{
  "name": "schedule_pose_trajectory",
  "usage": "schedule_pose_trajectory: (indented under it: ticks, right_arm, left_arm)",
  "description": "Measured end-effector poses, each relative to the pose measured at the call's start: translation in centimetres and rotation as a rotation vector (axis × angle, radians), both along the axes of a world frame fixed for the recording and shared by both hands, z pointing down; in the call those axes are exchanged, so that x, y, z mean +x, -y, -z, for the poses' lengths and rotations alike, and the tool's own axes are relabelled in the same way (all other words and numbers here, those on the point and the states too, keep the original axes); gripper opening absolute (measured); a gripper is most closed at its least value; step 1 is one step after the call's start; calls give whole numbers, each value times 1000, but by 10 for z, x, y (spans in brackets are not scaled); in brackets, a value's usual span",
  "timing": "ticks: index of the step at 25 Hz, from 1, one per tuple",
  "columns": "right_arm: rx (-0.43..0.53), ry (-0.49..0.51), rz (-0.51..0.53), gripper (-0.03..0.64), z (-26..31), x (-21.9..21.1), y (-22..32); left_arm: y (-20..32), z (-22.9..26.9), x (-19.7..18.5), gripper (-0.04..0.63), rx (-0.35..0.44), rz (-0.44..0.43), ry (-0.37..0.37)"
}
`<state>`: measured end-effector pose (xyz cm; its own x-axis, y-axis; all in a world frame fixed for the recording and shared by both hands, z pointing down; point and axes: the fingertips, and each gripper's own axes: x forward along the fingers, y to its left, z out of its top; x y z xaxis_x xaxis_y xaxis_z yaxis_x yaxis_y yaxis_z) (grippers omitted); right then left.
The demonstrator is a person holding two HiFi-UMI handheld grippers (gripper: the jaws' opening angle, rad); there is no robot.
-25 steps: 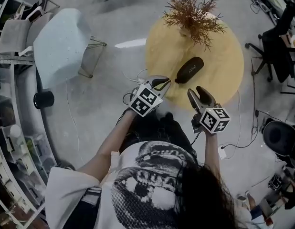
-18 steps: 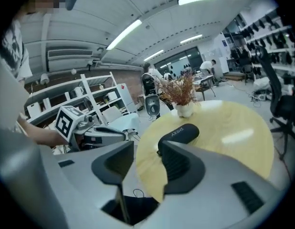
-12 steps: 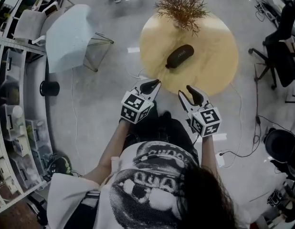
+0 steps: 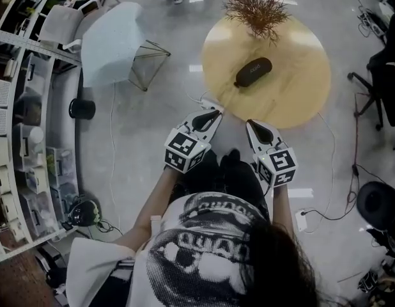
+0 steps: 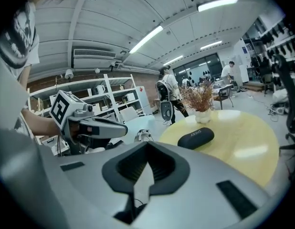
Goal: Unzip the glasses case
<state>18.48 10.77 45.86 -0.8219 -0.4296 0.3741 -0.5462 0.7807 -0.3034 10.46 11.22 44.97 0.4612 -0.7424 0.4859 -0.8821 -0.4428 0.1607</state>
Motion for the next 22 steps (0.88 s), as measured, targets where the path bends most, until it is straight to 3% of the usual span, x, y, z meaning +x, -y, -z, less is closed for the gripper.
schedule_pose_trajectory:
  ticks: [14, 22]
  right_arm:
    - [37, -36, 92, -5, -2, -24, -28]
    - [54, -39, 111, -5, 3, -56, -56]
  left_arm:
    - [-43, 5, -6, 16, -11, 0, -13]
    - [-67, 20, -20, 15, 40, -13, -64]
